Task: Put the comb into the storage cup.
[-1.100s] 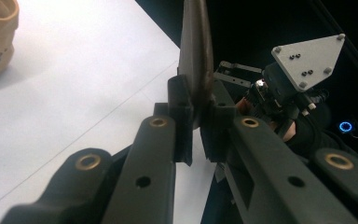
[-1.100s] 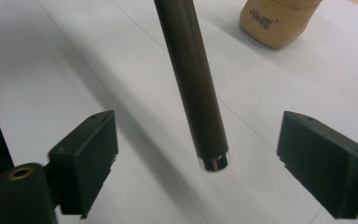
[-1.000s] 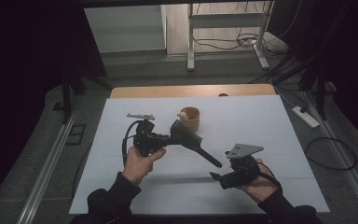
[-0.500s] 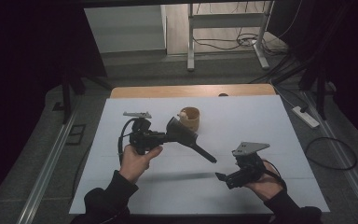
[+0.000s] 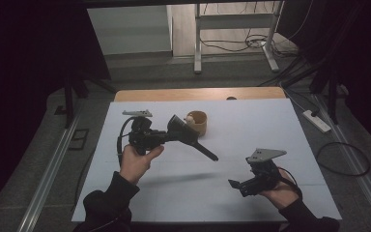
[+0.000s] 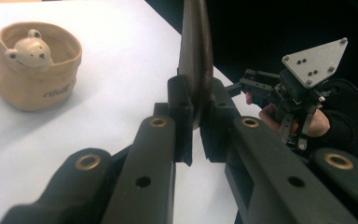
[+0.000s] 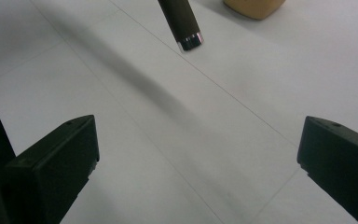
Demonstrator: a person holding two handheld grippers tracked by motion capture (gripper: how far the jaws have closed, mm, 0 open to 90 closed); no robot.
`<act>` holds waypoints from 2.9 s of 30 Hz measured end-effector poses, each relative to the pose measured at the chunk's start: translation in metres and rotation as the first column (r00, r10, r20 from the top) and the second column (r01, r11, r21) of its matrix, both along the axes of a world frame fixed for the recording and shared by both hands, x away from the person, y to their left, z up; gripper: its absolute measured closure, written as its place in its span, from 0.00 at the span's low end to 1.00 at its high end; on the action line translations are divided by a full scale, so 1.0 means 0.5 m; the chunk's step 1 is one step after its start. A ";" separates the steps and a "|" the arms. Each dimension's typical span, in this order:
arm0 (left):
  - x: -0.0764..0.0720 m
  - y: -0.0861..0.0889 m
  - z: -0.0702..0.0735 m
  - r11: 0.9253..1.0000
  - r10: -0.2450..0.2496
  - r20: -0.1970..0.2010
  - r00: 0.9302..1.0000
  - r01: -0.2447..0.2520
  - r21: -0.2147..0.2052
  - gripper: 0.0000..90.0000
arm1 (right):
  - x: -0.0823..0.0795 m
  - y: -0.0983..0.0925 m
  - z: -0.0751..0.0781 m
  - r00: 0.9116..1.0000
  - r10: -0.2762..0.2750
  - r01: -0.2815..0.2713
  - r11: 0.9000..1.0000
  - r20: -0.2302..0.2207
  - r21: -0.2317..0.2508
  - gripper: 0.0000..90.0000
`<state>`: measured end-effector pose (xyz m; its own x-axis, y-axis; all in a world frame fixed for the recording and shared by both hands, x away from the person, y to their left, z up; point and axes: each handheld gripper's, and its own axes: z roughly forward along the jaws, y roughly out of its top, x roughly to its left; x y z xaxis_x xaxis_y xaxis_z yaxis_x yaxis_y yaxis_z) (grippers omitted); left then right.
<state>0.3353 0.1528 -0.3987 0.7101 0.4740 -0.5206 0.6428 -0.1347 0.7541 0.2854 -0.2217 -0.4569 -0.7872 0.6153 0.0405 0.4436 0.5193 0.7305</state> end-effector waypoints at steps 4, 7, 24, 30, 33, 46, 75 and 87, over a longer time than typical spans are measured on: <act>0.004 0.006 0.011 1.000 0.010 0.009 1.000 -0.010 0.001 0.92 | -0.001 -0.012 0.000 1.000 -0.018 0.018 1.000 0.002 -0.004 0.00; 0.008 0.010 0.017 1.000 0.017 0.013 1.000 -0.017 0.002 0.92 | -0.003 -0.021 0.000 1.000 -0.031 0.031 1.000 -0.003 -0.004 0.00; 0.039 0.031 0.036 0.998 0.057 0.015 0.998 -0.057 -0.003 0.92 | -0.015 -0.078 -0.011 0.993 -0.122 0.122 0.991 -0.006 -0.047 0.00; 0.050 0.033 0.049 0.998 0.069 0.023 0.997 -0.069 0.000 0.92 | -0.023 -0.099 -0.012 0.987 -0.162 0.162 0.986 -0.007 -0.051 0.00; 0.057 0.036 0.055 0.997 0.078 0.025 0.997 -0.078 -0.001 0.92 | -0.027 -0.111 -0.014 0.982 -0.187 0.186 0.981 -0.014 -0.057 0.00; 0.081 0.048 0.072 0.994 0.109 0.024 0.994 -0.109 -0.006 0.92 | -0.053 -0.159 -0.014 0.960 -0.279 0.274 0.957 -0.040 -0.096 0.00; 0.149 0.052 0.093 0.976 0.214 0.014 0.977 -0.215 0.041 0.92 | -0.090 -0.192 -0.001 0.941 -0.338 0.336 0.939 -0.021 -0.067 0.00; 0.182 0.043 0.089 0.967 0.248 0.012 0.969 -0.248 0.060 0.92 | -0.091 -0.193 0.000 0.940 -0.340 0.338 0.939 -0.018 -0.058 0.00</act>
